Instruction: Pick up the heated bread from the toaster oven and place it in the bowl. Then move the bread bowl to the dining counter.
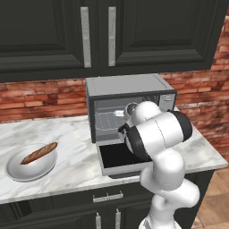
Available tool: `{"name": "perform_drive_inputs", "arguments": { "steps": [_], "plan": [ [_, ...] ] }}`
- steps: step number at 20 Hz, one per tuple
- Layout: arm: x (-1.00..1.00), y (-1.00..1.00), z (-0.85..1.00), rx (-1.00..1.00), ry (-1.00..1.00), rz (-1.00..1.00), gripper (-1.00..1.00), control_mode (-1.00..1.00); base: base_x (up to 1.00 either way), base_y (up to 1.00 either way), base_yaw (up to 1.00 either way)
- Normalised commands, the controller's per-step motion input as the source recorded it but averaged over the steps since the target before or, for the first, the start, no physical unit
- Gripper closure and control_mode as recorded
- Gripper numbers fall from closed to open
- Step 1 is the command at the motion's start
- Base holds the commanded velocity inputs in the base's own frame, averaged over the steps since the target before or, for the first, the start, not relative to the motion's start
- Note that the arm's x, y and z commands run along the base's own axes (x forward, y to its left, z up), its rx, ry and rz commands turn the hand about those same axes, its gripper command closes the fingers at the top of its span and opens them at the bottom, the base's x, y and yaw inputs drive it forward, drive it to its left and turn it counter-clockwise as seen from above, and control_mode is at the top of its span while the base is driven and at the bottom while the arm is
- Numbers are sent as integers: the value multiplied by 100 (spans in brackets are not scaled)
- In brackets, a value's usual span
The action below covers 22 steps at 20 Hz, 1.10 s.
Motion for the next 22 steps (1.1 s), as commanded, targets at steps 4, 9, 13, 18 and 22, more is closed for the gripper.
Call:
{"name": "perform_drive_inputs", "arguments": {
  "steps": [4, 9, 13, 18, 22],
  "plan": [
    [8, 0, -6, 0, 0, -1, -100, -100, 0, 0, 0],
    [2, 0, 0, 0, 0, 0, 100, -100, 0, 0, 0],
    [-30, 0, 0, 0, 0, 0, 100, -100, 0, 0, 0],
    [-77, 0, 0, 0, -1, 0, 100, -100, 0, 0, 0],
    [-84, 0, 0, 0, -3, 0, 100, -100, 0, 0, 0]
  ]
}}
